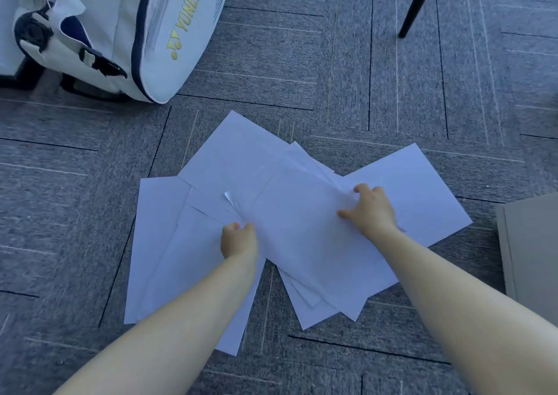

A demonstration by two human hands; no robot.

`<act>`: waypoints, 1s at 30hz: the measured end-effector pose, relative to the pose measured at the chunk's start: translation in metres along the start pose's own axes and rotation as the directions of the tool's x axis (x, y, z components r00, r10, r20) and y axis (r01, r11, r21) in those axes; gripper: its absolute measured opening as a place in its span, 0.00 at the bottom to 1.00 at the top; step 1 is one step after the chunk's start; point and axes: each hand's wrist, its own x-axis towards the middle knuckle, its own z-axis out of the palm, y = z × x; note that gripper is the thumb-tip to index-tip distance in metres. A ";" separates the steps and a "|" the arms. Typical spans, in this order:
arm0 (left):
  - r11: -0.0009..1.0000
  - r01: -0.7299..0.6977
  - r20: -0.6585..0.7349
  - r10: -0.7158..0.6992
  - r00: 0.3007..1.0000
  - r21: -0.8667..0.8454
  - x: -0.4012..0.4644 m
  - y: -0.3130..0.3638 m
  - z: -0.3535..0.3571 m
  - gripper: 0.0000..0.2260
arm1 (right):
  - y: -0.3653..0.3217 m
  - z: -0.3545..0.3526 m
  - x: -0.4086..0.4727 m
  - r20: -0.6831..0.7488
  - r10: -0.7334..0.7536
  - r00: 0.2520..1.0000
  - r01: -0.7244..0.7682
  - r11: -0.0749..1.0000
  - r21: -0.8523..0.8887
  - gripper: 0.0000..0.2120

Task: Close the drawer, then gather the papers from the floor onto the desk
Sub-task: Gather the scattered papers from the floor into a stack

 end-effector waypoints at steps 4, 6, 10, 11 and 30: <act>0.995 0.009 0.078 -0.001 0.997 -0.102 0.000 0.002 0.000 0.09 | -0.019 0.015 0.002 0.056 0.089 0.994 -0.087 0.996 -0.036 0.22; 0.997 -0.017 0.007 0.017 1.000 -0.074 0.005 0.004 -0.006 0.10 | -0.021 0.013 0.000 0.068 0.072 0.995 -0.065 0.993 -0.096 0.12; 1.000 0.013 -0.183 -0.016 0.983 -0.017 0.023 0.011 -0.034 0.15 | -0.026 0.005 0.003 -0.057 -0.135 0.989 0.138 0.990 0.040 0.06; 1.000 0.026 -0.187 -0.026 0.982 -0.003 0.023 0.014 -0.041 0.17 | -0.032 0.003 0.007 -0.088 -0.195 0.977 0.202 0.977 0.075 0.07; 0.986 -0.104 0.138 0.123 0.983 -0.132 0.049 0.043 -0.066 0.05 | -0.131 0.020 0.017 0.176 -0.218 0.960 0.220 0.975 0.010 0.08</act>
